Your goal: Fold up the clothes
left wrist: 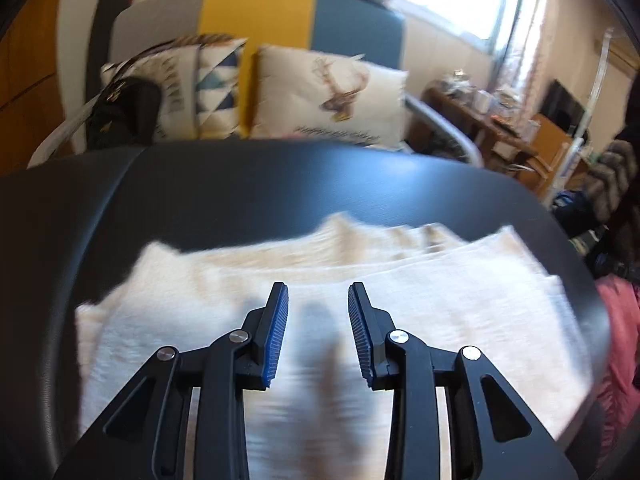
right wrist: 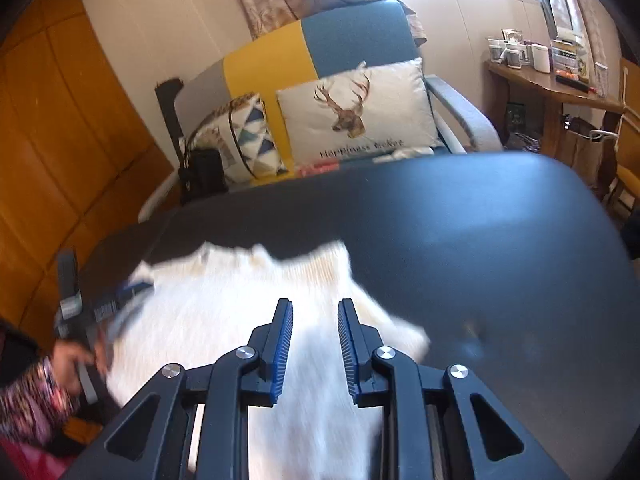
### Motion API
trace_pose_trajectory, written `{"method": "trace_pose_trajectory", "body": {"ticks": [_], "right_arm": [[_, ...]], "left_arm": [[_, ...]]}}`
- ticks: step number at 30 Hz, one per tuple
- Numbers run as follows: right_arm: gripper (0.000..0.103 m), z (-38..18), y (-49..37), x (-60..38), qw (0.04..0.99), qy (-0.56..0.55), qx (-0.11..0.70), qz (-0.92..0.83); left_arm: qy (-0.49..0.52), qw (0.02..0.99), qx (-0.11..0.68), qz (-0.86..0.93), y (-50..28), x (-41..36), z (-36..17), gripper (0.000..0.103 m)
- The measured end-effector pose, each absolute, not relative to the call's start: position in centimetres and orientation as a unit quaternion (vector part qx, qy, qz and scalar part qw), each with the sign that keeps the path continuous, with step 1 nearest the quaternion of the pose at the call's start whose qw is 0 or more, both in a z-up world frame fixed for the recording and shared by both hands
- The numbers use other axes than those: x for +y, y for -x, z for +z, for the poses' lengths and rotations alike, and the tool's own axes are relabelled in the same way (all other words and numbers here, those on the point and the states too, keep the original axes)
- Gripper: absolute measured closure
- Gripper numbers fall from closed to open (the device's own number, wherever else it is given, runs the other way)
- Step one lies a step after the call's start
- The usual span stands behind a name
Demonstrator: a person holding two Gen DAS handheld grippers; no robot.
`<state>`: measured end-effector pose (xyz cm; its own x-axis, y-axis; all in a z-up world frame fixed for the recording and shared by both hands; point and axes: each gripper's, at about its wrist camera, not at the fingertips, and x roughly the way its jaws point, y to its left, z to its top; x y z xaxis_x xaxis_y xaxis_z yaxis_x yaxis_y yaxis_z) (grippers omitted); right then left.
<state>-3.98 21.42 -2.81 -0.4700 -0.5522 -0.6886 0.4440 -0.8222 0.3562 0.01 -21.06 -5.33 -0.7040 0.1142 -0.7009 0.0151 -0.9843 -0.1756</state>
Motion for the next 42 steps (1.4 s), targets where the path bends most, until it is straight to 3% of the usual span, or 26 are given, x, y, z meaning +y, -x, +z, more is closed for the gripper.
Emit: {"method": "trace_pose_trajectory", "body": {"ticks": [6, 15, 31, 38, 42], "right_arm": [[0.08, -6.7, -0.8, 24.6, 0.318, -0.482, -0.156, -0.802], [0.08, -10.3, -2.8, 25.5, 0.372, -0.5, -0.143, -0.769], [0.076, -12.7, 0.7, 23.3, 0.52, -0.516, -0.135, -0.668], [0.076, -13.2, 1.3, 21.8, 0.573, -0.55, -0.066, -0.604], [0.083, -12.7, 0.4, 21.6, 0.588, -0.547, -0.035, -0.595]], "left_arm": [[0.394, 0.148, -0.035, 0.906, 1.9, -11.9, -3.9, 0.069], [0.444, 0.263, 0.086, 0.852, 5.7, 1.5, -6.3, 0.069], [0.46, 0.266, 0.064, 0.844, 6.9, 2.9, -8.8, 0.069], [0.446, 0.278, 0.079, 0.847, 7.3, 4.5, -9.4, 0.054], [0.44, 0.28, 0.085, 0.849, 7.5, 4.9, -9.8, 0.051]]}}
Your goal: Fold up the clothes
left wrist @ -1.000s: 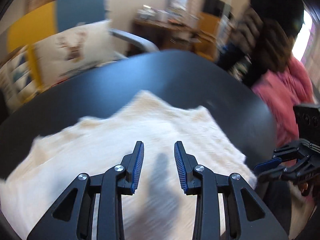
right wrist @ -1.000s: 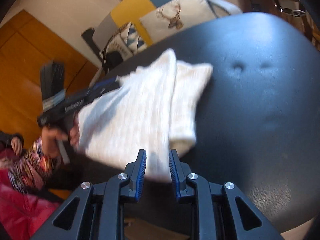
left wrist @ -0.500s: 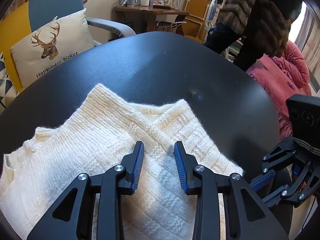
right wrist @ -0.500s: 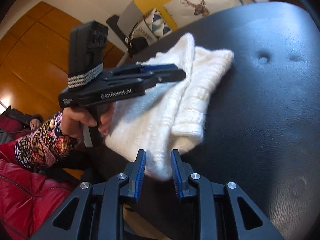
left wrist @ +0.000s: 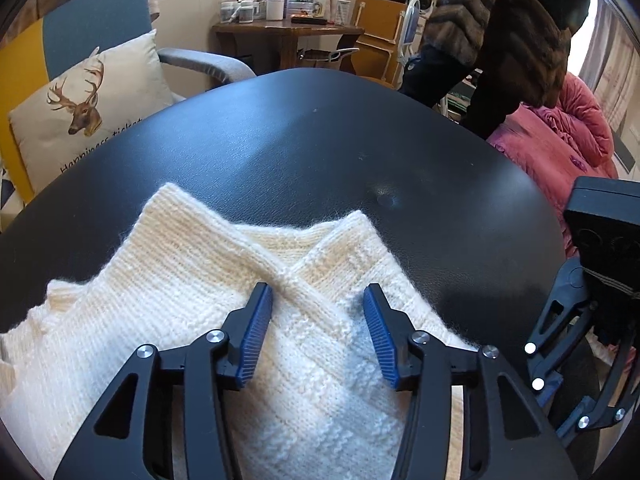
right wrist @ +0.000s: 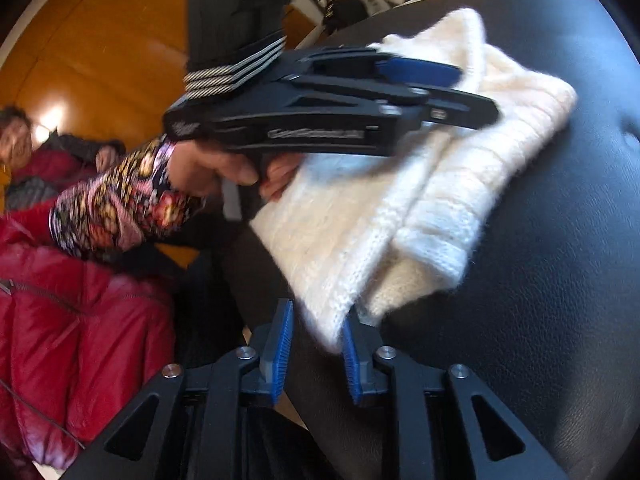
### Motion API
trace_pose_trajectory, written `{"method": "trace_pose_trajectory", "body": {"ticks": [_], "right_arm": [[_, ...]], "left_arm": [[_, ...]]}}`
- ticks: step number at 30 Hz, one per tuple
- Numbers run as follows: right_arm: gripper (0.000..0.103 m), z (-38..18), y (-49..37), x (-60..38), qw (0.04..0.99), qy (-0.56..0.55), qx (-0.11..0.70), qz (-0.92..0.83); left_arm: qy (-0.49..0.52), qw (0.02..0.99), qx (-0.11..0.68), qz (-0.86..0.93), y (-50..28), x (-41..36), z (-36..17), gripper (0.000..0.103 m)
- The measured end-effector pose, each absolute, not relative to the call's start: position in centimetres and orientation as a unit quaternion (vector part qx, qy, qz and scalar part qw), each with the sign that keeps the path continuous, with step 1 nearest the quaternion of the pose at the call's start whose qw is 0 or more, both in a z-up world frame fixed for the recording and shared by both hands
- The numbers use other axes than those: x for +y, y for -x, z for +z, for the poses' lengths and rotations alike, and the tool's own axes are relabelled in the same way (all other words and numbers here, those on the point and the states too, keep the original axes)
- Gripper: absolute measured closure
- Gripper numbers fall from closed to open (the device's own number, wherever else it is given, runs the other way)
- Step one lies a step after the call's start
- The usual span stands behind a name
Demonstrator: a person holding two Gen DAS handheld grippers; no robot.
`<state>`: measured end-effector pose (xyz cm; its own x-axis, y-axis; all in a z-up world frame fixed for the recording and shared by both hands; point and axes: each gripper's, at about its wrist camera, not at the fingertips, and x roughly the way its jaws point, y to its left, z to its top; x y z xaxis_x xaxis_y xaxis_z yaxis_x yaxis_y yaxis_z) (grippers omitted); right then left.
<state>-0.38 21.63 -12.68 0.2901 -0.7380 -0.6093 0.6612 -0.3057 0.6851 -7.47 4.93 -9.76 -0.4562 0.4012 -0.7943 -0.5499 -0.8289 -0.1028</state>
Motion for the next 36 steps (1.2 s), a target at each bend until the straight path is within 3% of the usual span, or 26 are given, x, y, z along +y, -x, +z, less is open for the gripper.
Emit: {"method": "trace_pose_trajectory", "body": {"ticks": [7, 11, 14, 22, 25, 27, 33, 36], "right_arm": [[0.089, -12.5, -0.9, 22.0, 0.578, -0.543, -0.015, -0.609], [0.089, -11.2, -2.8, 20.5, 0.56, -0.527, 0.067, -0.636], [0.089, -11.2, -3.5, 20.3, 0.55, -0.516, 0.075, -0.653], [0.093, -11.7, -4.3, 21.7, 0.522, -0.495, 0.009, -0.695], [0.089, -11.3, -4.7, 22.2, 0.497, -0.48, 0.005, -0.723], [0.08, -11.1, -4.6, 22.9, 0.48, -0.473, -0.007, -0.739], [0.08, -8.8, -4.4, 27.8, 0.387, -0.429, -0.14, -0.804], [0.077, -6.7, -4.1, 28.9, 0.335, -0.381, -0.164, -0.846]], "left_arm": [[0.437, 0.286, 0.091, 0.848, 7.6, 5.6, -10.1, 0.041], [0.434, 0.283, 0.095, 0.85, 7.5, 5.8, -10.3, 0.038], [0.434, 0.282, 0.096, 0.85, 7.5, 5.9, -10.5, 0.038], [0.433, 0.285, 0.095, 0.85, 7.5, 5.9, -10.3, 0.034], [0.429, 0.283, 0.094, 0.853, 7.4, 5.8, -9.8, 0.034], [0.421, 0.283, 0.087, 0.857, 7.2, 5.4, -8.9, 0.034], [0.388, 0.247, 0.039, 0.887, 6.0, 1.3, -6.3, 0.034], [0.376, 0.206, 0.024, 0.903, 5.1, -1.4, -6.0, 0.034]]}}
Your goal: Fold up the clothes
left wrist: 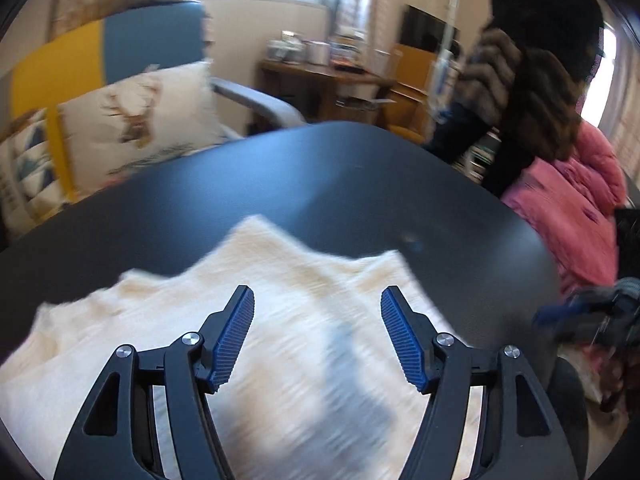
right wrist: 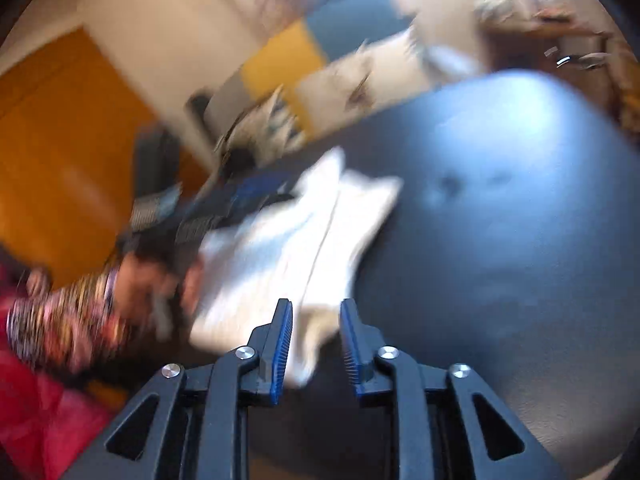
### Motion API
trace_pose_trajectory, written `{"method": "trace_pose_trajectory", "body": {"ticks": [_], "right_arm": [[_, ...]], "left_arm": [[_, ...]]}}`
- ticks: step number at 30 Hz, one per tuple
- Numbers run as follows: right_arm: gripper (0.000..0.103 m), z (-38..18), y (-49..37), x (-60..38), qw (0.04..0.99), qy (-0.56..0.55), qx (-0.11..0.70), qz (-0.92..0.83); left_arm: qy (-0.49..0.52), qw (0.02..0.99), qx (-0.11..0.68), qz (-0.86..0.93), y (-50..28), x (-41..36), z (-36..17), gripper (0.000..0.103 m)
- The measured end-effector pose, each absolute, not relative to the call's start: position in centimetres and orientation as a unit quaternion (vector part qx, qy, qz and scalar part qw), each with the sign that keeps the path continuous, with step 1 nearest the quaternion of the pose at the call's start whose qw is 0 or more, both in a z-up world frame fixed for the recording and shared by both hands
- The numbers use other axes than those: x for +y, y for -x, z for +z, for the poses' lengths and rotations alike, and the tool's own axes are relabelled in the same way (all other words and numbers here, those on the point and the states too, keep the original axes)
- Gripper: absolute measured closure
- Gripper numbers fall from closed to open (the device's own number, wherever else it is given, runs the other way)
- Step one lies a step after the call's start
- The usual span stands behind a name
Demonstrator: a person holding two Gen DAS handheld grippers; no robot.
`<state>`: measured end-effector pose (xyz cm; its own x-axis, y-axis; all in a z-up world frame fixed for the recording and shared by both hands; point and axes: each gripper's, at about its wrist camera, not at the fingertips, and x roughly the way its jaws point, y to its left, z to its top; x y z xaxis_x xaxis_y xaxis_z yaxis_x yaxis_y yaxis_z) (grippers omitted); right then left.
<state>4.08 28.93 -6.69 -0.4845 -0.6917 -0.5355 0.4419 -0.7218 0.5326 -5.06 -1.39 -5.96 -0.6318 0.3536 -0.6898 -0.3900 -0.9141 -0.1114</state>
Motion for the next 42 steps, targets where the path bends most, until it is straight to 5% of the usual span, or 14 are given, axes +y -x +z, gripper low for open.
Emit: {"method": "trace_pose_trajectory", "body": {"ticks": [8, 15, 26, 34, 39, 42], "right_arm": [[0.086, -4.9, -0.1, 17.9, 0.291, -0.393, 0.038, -0.871], [0.092, -9.2, 2.0, 12.7, 0.28, -0.426, 0.112, -0.853], [0.094, -10.4, 1.1, 14.8, 0.221, -0.395, 0.056, -0.89], [0.081, -6.2, 1.9, 14.7, 0.243, -0.407, -0.038, -0.88], [0.079, -5.2, 3.1, 10.0, 0.238, -0.401, 0.028, -0.884], [0.079, -6.5, 5.2, 8.8, 0.24, -0.414, -0.002, -0.878]], "left_arm": [[0.377, 0.132, -0.007, 0.917, 2.9, -6.1, -7.2, 0.034], [0.383, 0.111, -0.04, 0.916, 2.9, -7.6, -8.6, 0.034], [0.386, 0.126, -0.054, 0.912, 2.8, -7.7, -9.3, 0.029], [0.391, 0.137, -0.047, 0.909, 2.8, -7.2, -9.4, 0.019], [0.378, 0.138, -0.07, 0.913, 2.3, -8.1, -9.0, 0.019], [0.368, 0.135, -0.098, 0.915, 2.0, -9.0, -8.8, 0.019]]}}
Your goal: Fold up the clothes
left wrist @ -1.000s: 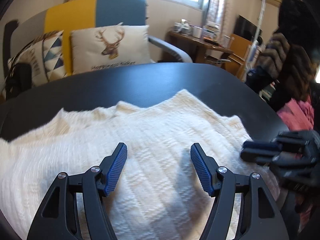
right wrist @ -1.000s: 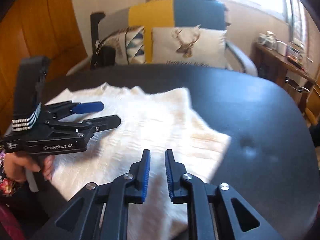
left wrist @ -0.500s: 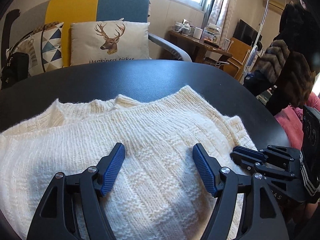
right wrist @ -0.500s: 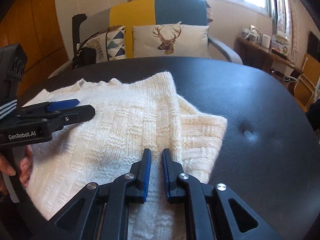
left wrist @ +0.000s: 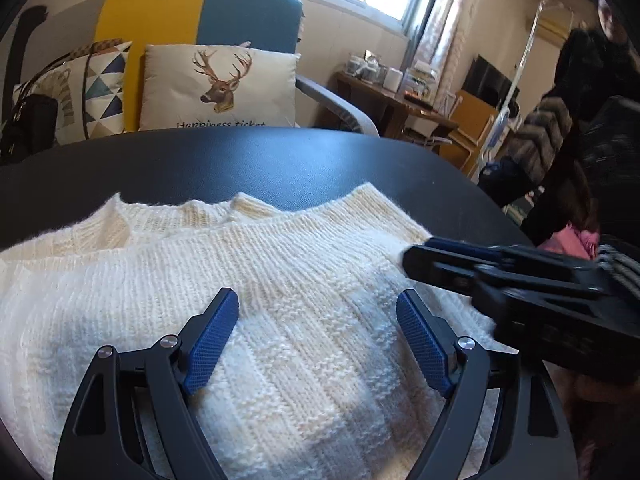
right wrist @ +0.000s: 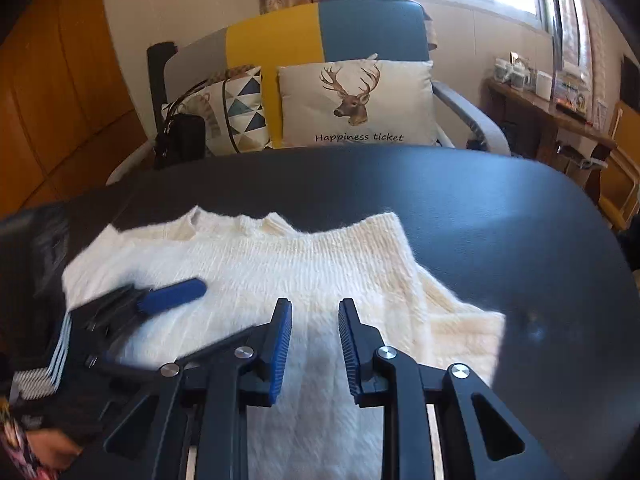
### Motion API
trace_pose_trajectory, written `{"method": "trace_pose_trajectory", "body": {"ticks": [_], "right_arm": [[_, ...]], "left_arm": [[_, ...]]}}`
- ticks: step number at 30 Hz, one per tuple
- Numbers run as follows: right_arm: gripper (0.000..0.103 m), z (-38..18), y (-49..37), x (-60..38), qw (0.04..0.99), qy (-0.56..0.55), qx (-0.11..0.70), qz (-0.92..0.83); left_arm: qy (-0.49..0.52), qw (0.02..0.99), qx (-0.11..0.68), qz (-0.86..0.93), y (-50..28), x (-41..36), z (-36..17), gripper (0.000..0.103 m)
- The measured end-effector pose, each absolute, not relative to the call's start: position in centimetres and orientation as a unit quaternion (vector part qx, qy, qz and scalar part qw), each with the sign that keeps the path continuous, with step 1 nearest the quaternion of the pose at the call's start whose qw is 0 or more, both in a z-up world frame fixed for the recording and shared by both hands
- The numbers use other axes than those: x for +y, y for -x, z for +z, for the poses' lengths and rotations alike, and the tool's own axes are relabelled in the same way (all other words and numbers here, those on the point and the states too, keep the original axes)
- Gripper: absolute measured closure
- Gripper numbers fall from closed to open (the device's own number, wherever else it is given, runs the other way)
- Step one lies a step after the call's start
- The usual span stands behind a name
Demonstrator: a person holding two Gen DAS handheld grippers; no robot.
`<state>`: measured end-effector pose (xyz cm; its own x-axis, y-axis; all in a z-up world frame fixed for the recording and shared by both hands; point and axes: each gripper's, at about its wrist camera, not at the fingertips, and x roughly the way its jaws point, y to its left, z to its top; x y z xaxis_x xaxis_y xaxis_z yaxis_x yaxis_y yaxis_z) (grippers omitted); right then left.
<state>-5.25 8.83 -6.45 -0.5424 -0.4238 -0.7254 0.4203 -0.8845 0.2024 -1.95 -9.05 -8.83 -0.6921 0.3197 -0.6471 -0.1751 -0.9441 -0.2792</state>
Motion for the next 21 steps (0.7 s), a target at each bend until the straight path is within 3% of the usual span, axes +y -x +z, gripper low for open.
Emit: {"method": "trace_pose_trajectory", "body": {"ticks": [7, 11, 15, 21], "right_arm": [[0.079, -9.5, 8.5, 9.2, 0.183, -0.457, -0.005, -0.871], [0.082, -10.2, 8.2, 9.8, 0.132, -0.436, 0.037, -0.89], [0.082, -10.3, 8.0, 9.6, 0.124, -0.427, 0.056, -0.894], [0.082, -10.3, 8.1, 10.0, 0.132, -0.426, 0.044, -0.894]], "left_arm": [[0.372, 0.128, -0.089, 0.915, 1.8, -8.7, -8.6, 0.019], [0.357, 0.103, -0.087, 0.924, 0.6, -10.2, -7.3, 0.019], [0.354, 0.05, -0.084, 0.93, -0.9, -13.6, -6.4, 0.019], [0.356, -0.024, -0.143, 0.923, -3.3, -20.7, -6.5, 0.019]]}}
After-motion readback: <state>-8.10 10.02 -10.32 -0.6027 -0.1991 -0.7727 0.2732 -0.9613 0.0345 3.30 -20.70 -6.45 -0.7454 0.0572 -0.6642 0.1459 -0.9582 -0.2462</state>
